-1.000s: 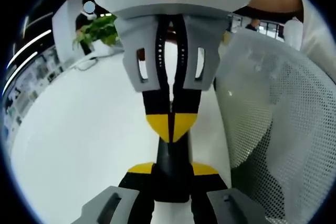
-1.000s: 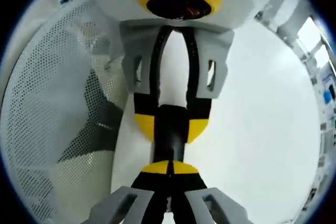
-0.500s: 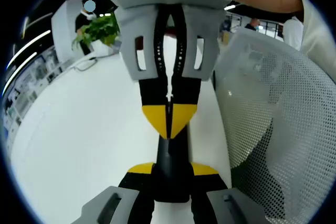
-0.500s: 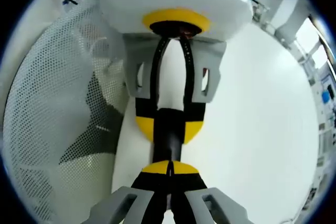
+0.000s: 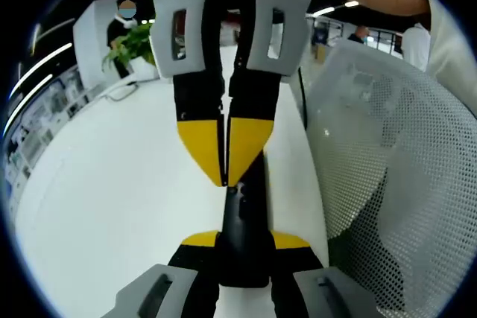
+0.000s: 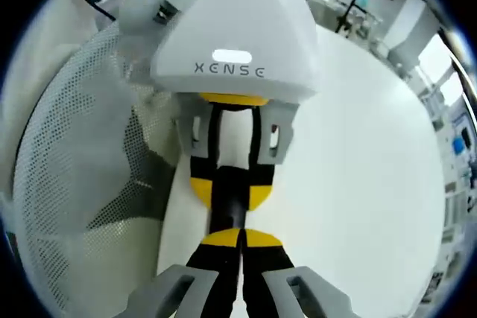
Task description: Press the specified remote control buttons in sequence, fully releasing each button before pressing the next.
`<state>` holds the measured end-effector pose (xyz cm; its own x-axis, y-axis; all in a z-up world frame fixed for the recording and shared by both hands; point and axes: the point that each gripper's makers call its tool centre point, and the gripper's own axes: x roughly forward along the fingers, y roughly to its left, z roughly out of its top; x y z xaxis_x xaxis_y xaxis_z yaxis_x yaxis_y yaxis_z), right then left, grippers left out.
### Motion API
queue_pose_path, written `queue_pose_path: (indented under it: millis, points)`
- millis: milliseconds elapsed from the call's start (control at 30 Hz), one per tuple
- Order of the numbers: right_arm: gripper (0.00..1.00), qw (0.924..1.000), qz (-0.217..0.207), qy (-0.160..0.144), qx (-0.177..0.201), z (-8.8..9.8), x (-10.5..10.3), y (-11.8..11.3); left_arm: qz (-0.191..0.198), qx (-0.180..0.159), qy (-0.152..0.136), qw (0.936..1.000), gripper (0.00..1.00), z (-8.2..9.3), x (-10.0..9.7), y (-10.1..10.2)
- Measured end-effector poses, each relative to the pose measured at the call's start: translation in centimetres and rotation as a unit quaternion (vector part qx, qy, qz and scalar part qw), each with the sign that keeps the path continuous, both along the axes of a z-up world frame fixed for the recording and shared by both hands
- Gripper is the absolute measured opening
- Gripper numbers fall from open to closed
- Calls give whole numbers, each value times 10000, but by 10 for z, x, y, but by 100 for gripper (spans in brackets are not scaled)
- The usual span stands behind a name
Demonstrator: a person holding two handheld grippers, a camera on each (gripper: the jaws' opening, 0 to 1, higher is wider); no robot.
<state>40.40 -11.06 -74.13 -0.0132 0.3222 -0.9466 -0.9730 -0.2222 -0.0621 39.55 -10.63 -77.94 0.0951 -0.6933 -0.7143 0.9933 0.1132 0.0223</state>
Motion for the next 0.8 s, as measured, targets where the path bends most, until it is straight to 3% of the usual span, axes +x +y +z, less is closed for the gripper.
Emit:
queue_pose_path:
  millis: [267, 800]
  points:
    - [0, 10000, 46, 33, -14, -1, -2, 4, 2, -25, -1, 10000, 24, 1, 1, 0]
    - [0, 9997, 62, 202, -88, -22, -7, 4, 9, -49, -6, 10000, 24, 0, 2, 0]
